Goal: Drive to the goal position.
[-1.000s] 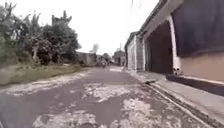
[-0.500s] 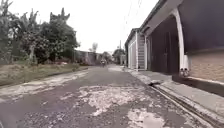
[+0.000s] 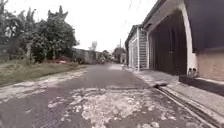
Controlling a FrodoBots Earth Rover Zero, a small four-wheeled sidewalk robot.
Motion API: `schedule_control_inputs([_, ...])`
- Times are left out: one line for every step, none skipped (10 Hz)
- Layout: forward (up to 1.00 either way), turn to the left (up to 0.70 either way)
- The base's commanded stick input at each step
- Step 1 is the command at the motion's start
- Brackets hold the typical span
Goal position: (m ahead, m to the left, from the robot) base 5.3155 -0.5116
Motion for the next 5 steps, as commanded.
schedule_control_inputs([0.70,0.05])
schedule_control_inputs([0.70,0.05])
schedule_control_inputs([0.70,0.05])
schedule_control_inputs([0.70,0.05])
schedule_control_inputs([0.70,0.05])
